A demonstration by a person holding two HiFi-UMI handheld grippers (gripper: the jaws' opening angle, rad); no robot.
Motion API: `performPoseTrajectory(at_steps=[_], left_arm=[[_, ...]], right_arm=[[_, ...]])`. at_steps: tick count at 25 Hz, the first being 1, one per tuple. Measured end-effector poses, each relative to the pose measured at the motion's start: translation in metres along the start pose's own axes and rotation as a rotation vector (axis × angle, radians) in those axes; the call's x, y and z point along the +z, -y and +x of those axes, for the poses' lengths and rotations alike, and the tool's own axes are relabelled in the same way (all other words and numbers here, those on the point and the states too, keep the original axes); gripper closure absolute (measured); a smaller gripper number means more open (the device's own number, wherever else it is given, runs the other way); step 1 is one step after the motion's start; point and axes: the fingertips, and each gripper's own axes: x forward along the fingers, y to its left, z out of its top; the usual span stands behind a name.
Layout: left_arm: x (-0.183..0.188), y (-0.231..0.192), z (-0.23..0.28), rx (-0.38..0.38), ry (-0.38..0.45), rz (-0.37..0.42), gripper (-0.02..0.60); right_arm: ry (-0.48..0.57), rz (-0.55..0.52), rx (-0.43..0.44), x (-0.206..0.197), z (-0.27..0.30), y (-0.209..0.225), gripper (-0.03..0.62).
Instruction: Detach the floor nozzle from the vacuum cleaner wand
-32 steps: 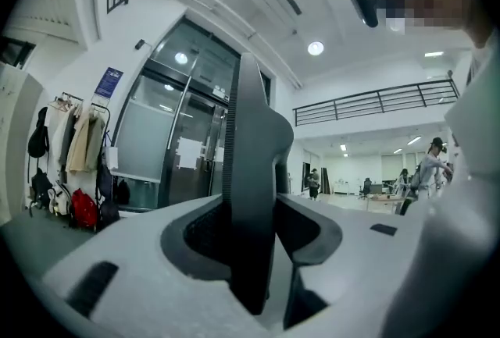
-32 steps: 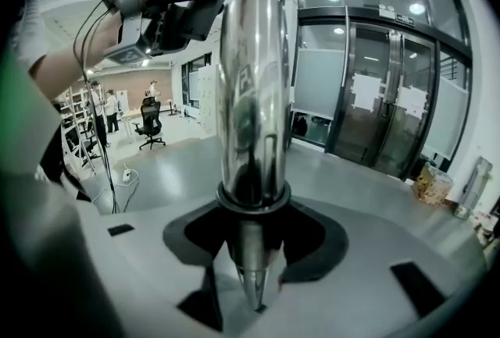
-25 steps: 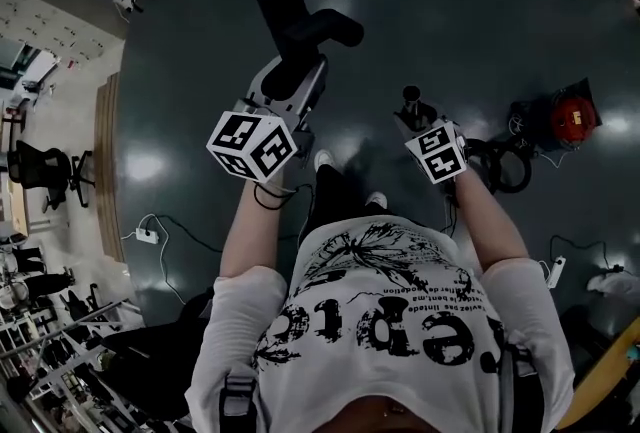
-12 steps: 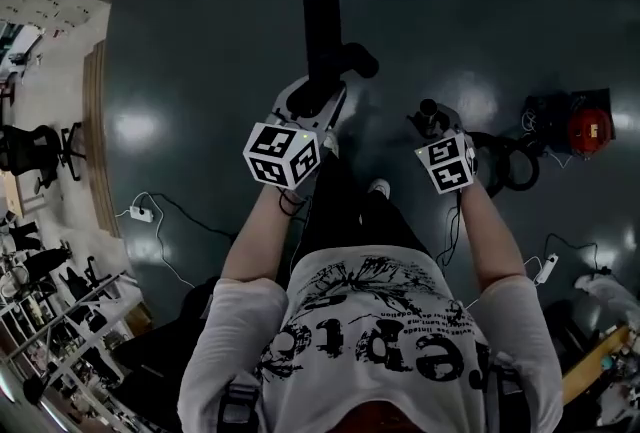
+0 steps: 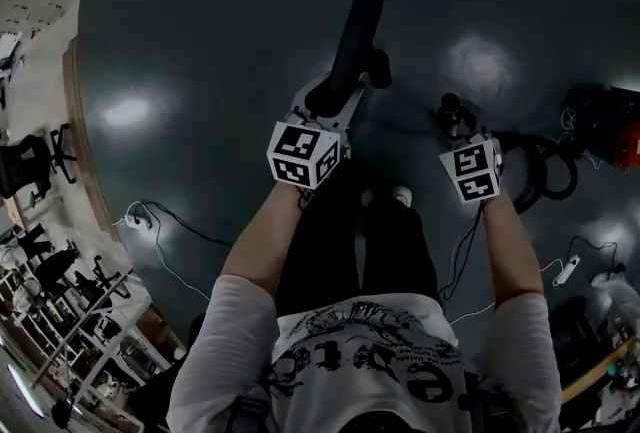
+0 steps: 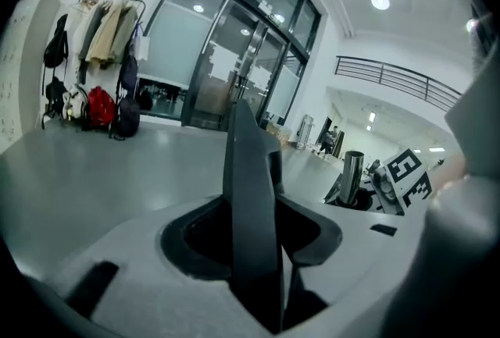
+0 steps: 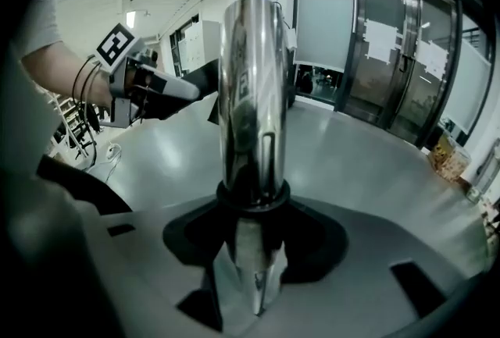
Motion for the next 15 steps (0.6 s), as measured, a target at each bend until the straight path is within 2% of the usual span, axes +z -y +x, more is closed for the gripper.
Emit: performPoseTrajectory(at_steps=[2, 6, 9, 12, 15], left_arm=[[-0.053, -0.032, 0.042, -0.01, -0.013, -0.028, 0.409], [-0.153, -0.106, 0.111, -0.027, -0.071, 0.002, 0.41], [-0.223, -0.147, 0.151, -0.037, -0.092, -0.006, 0.41], [-0.281, -0.174, 0.176, -0.031, -0.079, -0.043, 0.409], [-0.32, -0.196, 0.19, -0.021, -0.084, -0.052, 0.409]], right_arm=[[-0.008, 0.003, -0.005, -0.035, 0.05, 0.006, 0.411], [-0.024, -0.027, 0.003, -0.097, 0.164, 0.003, 0.411], [-0.019, -0.065, 0.009, -0.133, 0.239, -0.003, 0.411], [0.003, -0.084, 0.011, -0.158, 0.293, -0.011, 0.411], [-0.019, -0.077, 0.046, -0.177, 0.336, -0.021, 0.411]])
